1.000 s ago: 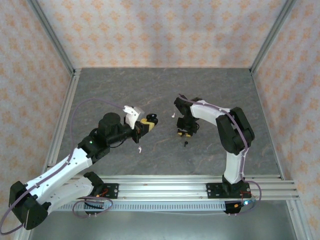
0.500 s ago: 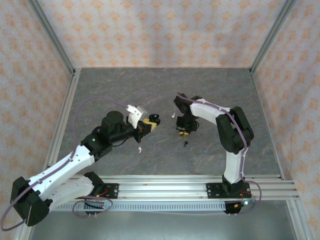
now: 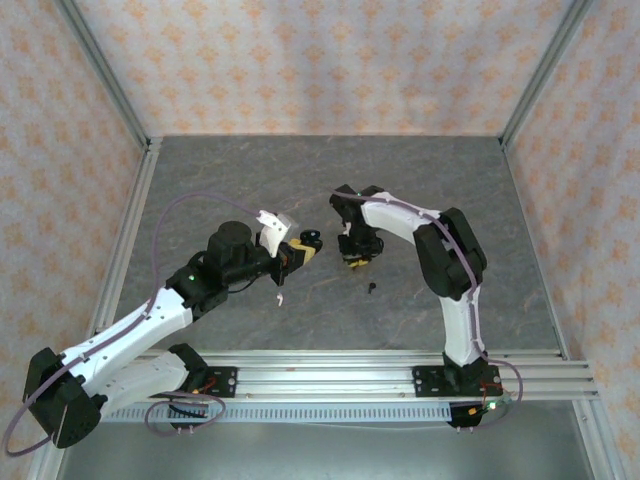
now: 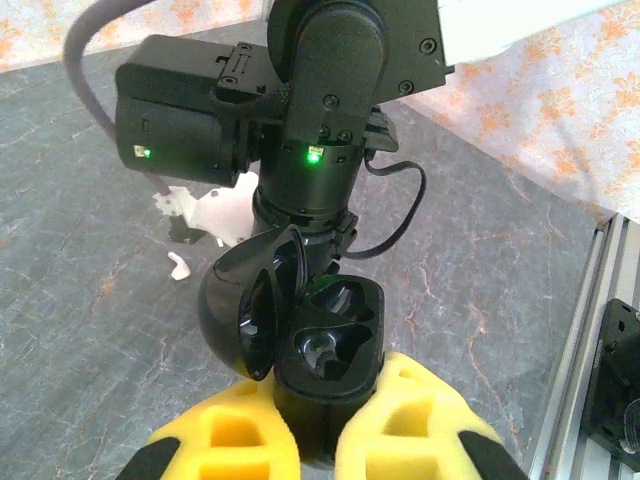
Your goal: Insert wireless bluetooth earbuds into charging case
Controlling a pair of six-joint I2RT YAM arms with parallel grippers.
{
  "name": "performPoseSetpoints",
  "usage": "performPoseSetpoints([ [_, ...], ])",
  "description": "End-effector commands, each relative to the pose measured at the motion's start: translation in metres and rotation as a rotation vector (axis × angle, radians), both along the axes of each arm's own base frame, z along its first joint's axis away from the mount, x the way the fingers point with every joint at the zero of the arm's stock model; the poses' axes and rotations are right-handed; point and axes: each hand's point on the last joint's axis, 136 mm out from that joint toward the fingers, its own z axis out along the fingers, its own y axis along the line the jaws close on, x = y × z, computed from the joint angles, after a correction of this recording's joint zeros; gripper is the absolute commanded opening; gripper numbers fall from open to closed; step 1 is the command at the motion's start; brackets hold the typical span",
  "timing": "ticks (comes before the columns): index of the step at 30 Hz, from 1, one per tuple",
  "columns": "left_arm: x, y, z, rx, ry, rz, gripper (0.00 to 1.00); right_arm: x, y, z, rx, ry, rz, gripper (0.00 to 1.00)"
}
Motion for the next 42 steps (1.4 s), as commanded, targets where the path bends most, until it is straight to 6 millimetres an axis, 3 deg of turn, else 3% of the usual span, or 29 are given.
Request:
performPoseSetpoints([
  [1, 0.001, -0.005, 0.012, -0.017, -0.049, -0.017, 0.0, -0.018, -0.014, -0.006, -0.129, 0.054, 0.144, 0.15],
  [5, 0.002, -0.005, 0.012, -0.015, -0.05, -0.016, 0.0, -0.019, -0.016, -0.004, -0.15, 0.053, 0.145, 0.23],
  [12, 0.002, -0.005, 0.016, -0.017, -0.057, -0.015, 0.0, -0.014, 0.001, 0.02, -0.06, 0.016, 0.034, 0.35],
  [20, -0.003, 0.0, 0.014, -0.012, -0.05, -0.009, 0.0, -0.008, 0.006, 0.041, 0.005, -0.002, -0.084, 0.35],
  [25, -0.005, 0.005, 0.015, -0.024, -0.054, 0.007, 0.0, -0.007, -0.001, 0.031, 0.033, 0.028, -0.161, 0.34],
  [42, -0.008, 0.009, 0.015, -0.03, -0.054, 0.019, 0.0, -0.011, -0.004, 0.002, 0.002, 0.086, -0.161, 0.32],
])
